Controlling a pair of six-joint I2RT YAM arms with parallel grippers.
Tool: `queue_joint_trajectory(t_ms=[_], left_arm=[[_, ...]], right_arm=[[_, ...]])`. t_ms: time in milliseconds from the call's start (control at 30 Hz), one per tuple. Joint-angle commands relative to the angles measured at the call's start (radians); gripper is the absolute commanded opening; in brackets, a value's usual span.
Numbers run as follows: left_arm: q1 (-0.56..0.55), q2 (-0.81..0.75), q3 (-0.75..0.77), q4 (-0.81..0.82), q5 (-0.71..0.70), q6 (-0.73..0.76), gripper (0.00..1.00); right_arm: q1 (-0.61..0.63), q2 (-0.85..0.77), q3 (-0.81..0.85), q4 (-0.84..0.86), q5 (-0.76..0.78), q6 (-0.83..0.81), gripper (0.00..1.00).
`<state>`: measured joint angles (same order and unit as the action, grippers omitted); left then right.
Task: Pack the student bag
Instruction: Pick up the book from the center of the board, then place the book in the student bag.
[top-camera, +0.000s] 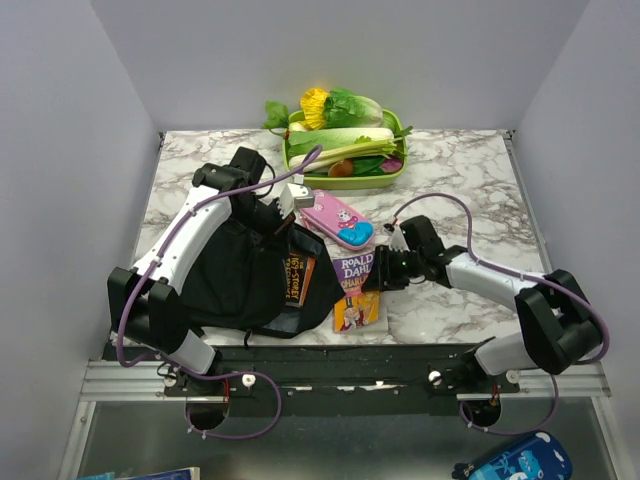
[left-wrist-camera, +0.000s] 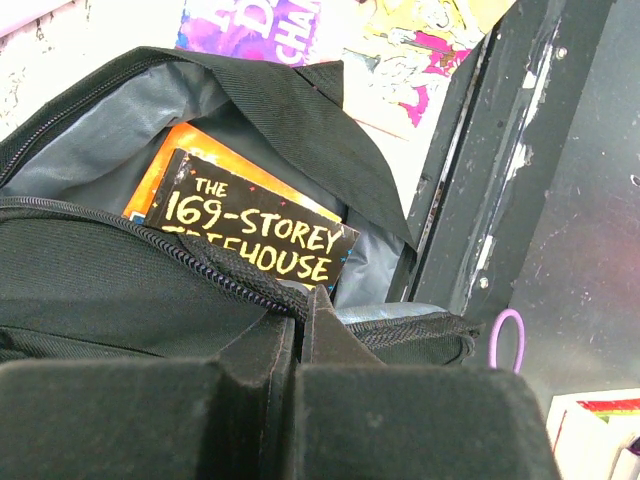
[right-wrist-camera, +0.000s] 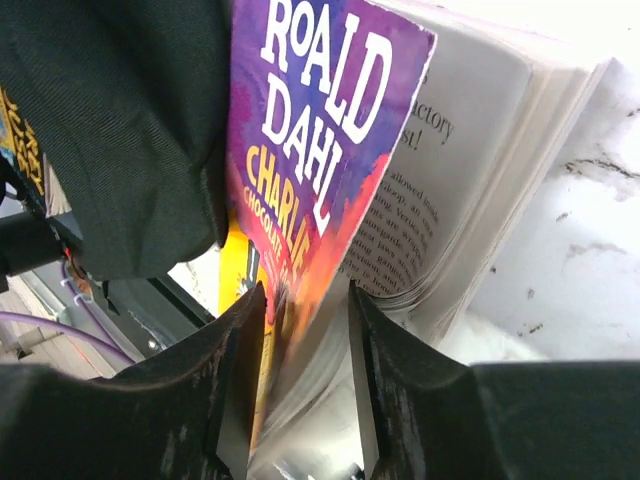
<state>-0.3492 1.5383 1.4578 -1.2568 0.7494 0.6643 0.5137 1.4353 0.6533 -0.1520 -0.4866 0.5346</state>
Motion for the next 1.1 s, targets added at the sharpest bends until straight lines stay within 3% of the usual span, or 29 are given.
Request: queue_joint_trajectory(t_ms=[0,167,367,400,433,500,533,567,867,1067], left_arm=[[-0.008,-0.040,-0.002,-0.001,0.021,-0.002,0.00],[-0.010,-0.040,-0.007,0.014,0.027,-0.009,0.00],[-0.011,-0.046,-0.004,0.007,0.016,-0.006,0.00],[-0.011,-0.049,-0.007,0.005,0.013,-0.006,0.00],[-0.013,-0.050,-0.008,0.004,0.011,-0.006,0.00],[-0.011,-0.052,-0.008,0.002,0.010,-0.005,0.00],[-0.011,-0.052,-0.008,0.000,0.011,-0.005,0.00],[-0.011,-0.053,-0.008,0.002,0.013,-0.005,0.00],[-0.010,-0.043,0.033,-0.018,0.008,0.001,0.00],[-0.010,-0.044,0.039,-0.012,0.013,-0.011,0.00]], right_arm=[[0.011,-0.059,0.048,-0.151,0.016,-0.064,0.51],[0.011,-0.081,0.043,-0.189,0.054,-0.084,0.50],[0.009,-0.038,0.014,-0.120,-0.007,-0.061,0.41],[0.011,-0.033,0.014,-0.116,-0.012,-0.061,0.37],[0.012,-0.032,0.022,-0.115,-0.026,-0.064,0.27],[0.011,-0.044,0.035,-0.116,-0.038,-0.071,0.16],[0.011,-0.055,0.052,-0.119,-0.047,-0.073,0.05],[0.011,-0.065,0.066,-0.136,-0.050,-0.076,0.01],[0.011,-0.263,0.282,-0.270,-0.124,-0.111,0.00],[0.023,-0.236,0.440,-0.301,-0.228,-0.124,0.01]])
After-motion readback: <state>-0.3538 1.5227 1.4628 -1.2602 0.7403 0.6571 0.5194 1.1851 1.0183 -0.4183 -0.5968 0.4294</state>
